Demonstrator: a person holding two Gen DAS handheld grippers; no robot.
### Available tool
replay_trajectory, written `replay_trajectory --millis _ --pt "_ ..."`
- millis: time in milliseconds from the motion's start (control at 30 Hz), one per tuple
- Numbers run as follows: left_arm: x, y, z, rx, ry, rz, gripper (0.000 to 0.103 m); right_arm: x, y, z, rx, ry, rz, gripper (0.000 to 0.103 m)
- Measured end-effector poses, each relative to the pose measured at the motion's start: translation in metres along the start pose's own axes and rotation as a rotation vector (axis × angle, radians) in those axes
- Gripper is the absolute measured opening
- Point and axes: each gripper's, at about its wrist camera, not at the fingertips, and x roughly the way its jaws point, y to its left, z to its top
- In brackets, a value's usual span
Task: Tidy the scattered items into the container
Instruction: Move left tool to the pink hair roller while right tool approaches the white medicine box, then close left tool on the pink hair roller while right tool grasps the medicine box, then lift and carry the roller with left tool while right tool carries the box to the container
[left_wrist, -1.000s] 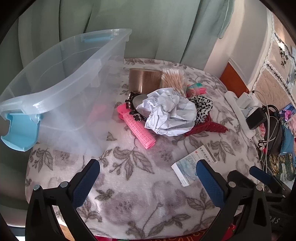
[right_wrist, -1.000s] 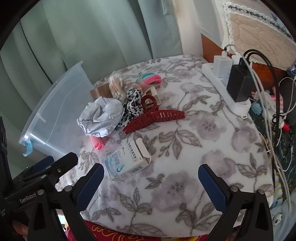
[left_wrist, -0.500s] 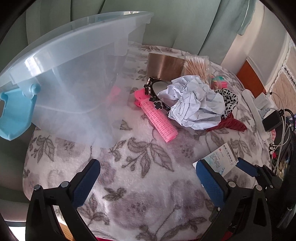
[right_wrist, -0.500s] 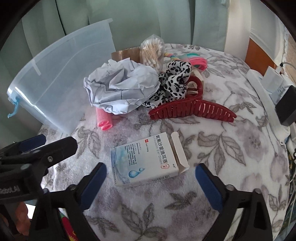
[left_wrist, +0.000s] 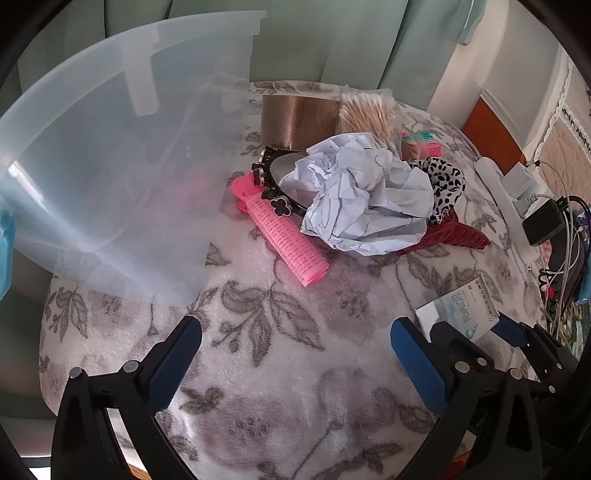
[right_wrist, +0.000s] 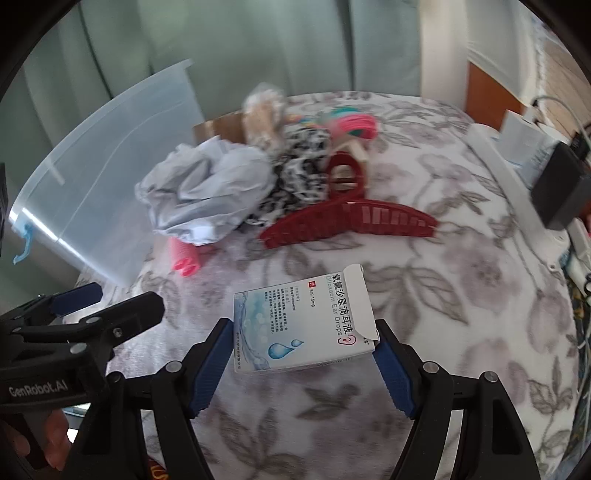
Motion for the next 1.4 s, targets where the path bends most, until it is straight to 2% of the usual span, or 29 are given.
replay_trajectory --millis 167,233,400,500,667,833,1133,1400 --pt "0.015 -0.013 0.008 0.007 0.011 0.014 0.092 -0.004 -0.022 0.000 0.066 0.003 -0.003 0.078" --pt "0.024 -0.013 0.013 -0.005 0.011 0.034 0.084 -0.006 -0.026 0.000 0.073 -0.001 0.000 0.078" --pt "0.045 -0.008 0.025 -0.045 0.020 0.081 0.072 -0.004 -0.028 0.000 0.076 0.000 0.012 0.078" --pt "0.054 -0.007 0.031 -0.057 0.015 0.104 0.060 -0.001 -0.031 0.001 0.086 0.000 0.021 0.078" --pt "0.060 -0.006 0.042 -0.062 -0.009 0.117 0.059 0.002 -0.034 0.002 0.093 0.002 0.034 0.078" --pt "0.060 -0.006 0.046 -0.058 -0.033 0.118 0.042 0.005 -0.034 0.003 0.093 0.000 0.039 0.078" --pt "0.046 0.001 0.041 -0.060 -0.015 0.110 0.026 -0.001 -0.033 0.006 0.107 0.005 0.054 0.078" --pt "0.020 -0.001 0.028 -0.049 0.002 0.059 0.025 -0.027 -0.020 0.011 0.116 -0.021 0.057 0.078"
